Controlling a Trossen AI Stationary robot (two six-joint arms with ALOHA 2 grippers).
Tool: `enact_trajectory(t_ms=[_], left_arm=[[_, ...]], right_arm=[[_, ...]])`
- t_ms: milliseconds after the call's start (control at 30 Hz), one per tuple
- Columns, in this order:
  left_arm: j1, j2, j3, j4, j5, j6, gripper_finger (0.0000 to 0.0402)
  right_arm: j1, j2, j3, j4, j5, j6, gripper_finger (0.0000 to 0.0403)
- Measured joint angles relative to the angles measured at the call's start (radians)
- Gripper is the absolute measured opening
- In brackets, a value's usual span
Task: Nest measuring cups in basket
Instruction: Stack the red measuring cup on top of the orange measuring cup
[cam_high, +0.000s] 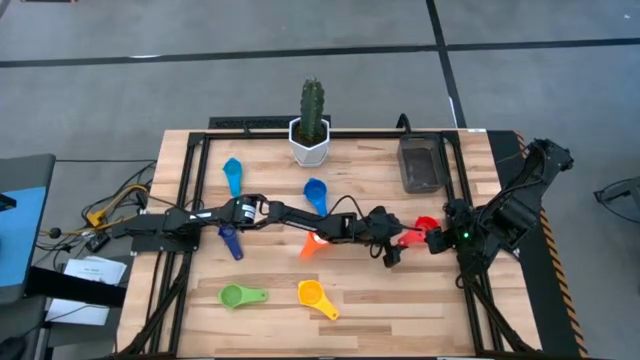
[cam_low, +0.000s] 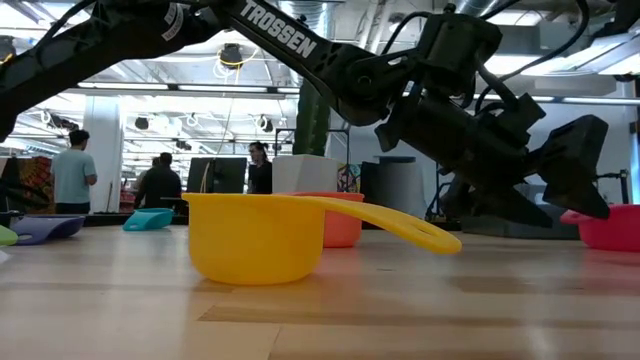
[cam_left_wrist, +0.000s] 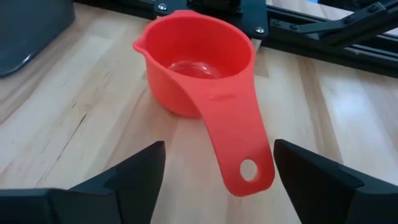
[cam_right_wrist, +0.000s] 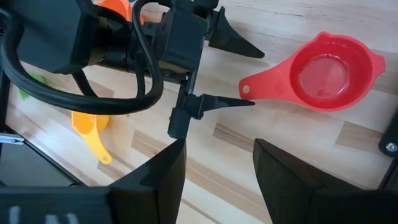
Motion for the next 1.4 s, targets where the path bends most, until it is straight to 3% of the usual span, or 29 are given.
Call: enact_trajectory(t_ms=[367, 967, 1400], left_arm=[[0.005, 0.0, 0.0, -0.009, 0.029, 0.002, 0.0247], [0.031, 0.0, 0.0, -0.026, 0.062, -0.022, 0.0119], [0.078, 0.0, 0.0, -0.061, 0.169, -0.076, 0.011]], right_arm=[[0.0, 0.0, 0.0, 0.0, 0.001, 0.01, 0.0209], [0.0, 0.0, 0.0, -0.003, 0.004, 0.009, 0.0197], [0.0, 0.0, 0.0, -0.011, 0.008, -0.012, 0.0186]])
